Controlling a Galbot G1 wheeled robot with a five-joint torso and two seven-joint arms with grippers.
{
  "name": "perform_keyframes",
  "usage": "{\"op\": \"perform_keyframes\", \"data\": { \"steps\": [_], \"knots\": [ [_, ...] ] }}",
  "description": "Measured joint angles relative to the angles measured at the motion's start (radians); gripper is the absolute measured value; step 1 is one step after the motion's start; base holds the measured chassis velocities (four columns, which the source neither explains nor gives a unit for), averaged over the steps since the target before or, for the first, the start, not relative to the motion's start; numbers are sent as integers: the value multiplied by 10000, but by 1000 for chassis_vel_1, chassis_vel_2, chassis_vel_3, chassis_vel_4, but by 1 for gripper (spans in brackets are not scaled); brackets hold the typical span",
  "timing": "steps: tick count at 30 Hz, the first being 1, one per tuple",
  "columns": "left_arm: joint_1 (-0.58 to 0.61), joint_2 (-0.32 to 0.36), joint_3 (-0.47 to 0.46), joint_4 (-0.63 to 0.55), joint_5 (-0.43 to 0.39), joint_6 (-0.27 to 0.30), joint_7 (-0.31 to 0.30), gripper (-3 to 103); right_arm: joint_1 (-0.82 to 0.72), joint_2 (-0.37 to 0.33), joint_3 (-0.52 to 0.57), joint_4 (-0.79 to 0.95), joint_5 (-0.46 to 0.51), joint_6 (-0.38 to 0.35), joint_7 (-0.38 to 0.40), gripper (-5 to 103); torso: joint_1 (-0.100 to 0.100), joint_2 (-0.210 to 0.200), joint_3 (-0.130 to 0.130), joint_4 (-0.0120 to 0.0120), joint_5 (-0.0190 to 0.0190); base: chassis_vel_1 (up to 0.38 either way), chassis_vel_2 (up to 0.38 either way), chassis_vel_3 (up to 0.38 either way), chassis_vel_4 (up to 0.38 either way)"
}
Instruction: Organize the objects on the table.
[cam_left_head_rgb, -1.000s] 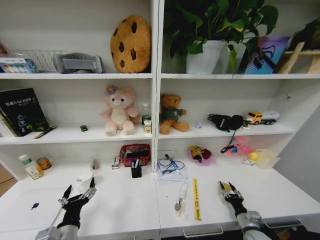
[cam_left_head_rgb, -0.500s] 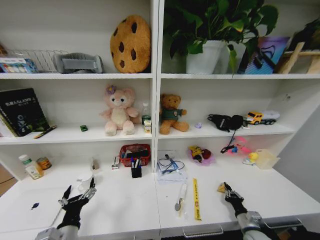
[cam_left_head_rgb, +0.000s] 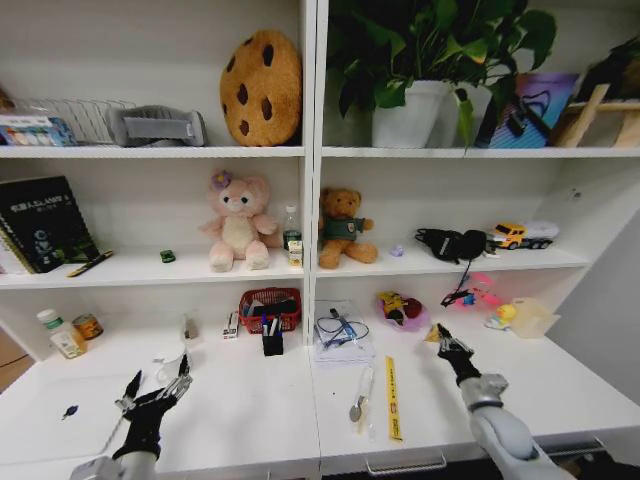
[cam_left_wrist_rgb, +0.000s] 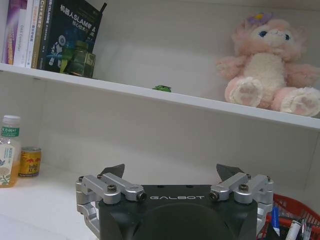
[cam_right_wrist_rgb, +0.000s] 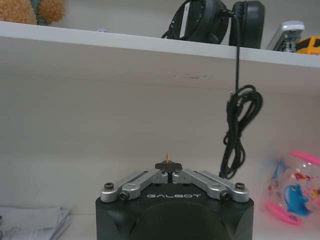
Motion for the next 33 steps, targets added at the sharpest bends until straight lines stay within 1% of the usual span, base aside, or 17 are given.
{"op": "perform_keyframes", "data": {
  "steps": [5, 15, 16, 17, 19, 20, 21, 22, 23, 24, 26, 27, 29, 30, 31, 32, 33],
  "knots": [
    [98, 17, -96, -31, -12, 9, -5, 100, 1843, -52, -993, -1479, 70, -45, 5, 0, 1, -1, 1, -2, 2, 0, 0, 0, 0],
    [53, 140, -223, -28, -118, 64, -53, 100, 3654, 32, -2374, -3436, 149, 33, -44, 0, 1, -1, 0, -2, 4, 0, 0, 0, 0],
    [56, 141, -218, -21, -118, 65, -53, 100, 3883, 83, -2494, -3703, 135, 51, -48, -3, 1, -1, 1, -1, 4, 0, 0, 0, 0],
    [56, 141, -218, -21, -118, 65, -53, 100, 3883, 83, -2494, -3703, 135, 51, -48, -3, 1, -1, 1, -1, 4, 0, 0, 0, 0],
    [60, 151, -248, -8, -128, 66, -53, 100, 4059, 120, -2575, -3859, 121, 51, -48, 7, 1, -1, 0, -1, 1, 0, 0, 0, 0],
    [60, 151, -248, -8, -128, 66, -53, 100, 4059, 120, -2575, -3859, 121, 51, -48, 7, 1, -1, 0, -1, 1, 0, 0, 0, 0],
    [58, 158, -266, -6, -144, 65, -53, 100, 4035, 118, -2562, -3832, 114, 46, -39, 12, 1, -1, 0, -1, 1, 0, 0, 0, 0],
    [47, 168, -275, -1, -160, 65, -53, 100, 3962, 107, -2523, -3765, 99, 45, -34, 12, 0, -1, 0, -1, 1, 0, 0, 0, 0],
    [22, 183, -277, 14, -169, 65, -52, 100, 3830, 84, -2450, -3653, 87, 41, -27, 18, 0, -1, -1, -2, 2, 0, 0, 0, 0],
    [22, 183, -277, 14, -169, 65, -52, 100, 3830, 84, -2450, -3653, 87, 41, -27, 18, 0, -1, -1, -2, 2, 0, 0, 0, 0],
    [-57, 207, -226, 39, -180, 66, -53, 100, 3403, -22, -2220, -3238, 95, 32, -14, 28, 0, -1, -1, -5, 2, 0, 0, 0, 0],
    [-57, 207, -226, 39, -180, 66, -53, 100, 3403, -22, -2220, -3238, 95, 32, -14, 28, 0, -1, -1, -5, 2, 0, 0, 0, 0],
    [-129, 248, -164, 42, -182, 86, -59, 100, 2814, -185, -1940, -2542, 120, 32, -8, 40, 0, -1, -1, -3, 1, 0, 0, 0, 0],
    [-129, 248, -164, 42, -182, 86, -59, 100, 2814, -185, -1940, -2542, 120, 32, -8, 40, 0, -1, -1, -3, 1, 0, 0, 0, 0],
    [-168, 288, -162, 42, -183, 106, -78, 100, 2288, -331, -1690, -1957, 124, 32, -7, 45, 0, -1, -1, -1, 2, 0, 0, 0, 0],
    [-168, 288, -162, 42, -183, 106, -78, 100, 2288, -331, -1690, -1957, 124, 32, -7, 45, 0, -1, -1, -1, 2, 0, 0, 0, 0],
    [-219, 336, -187, 54, -177, 138, -159, 100, 1768, -435, -1439, -1376, 112, 33, 30, 51, 0, 0, -2, -4, 0, 0, 0, 0, 0]
  ]
}}
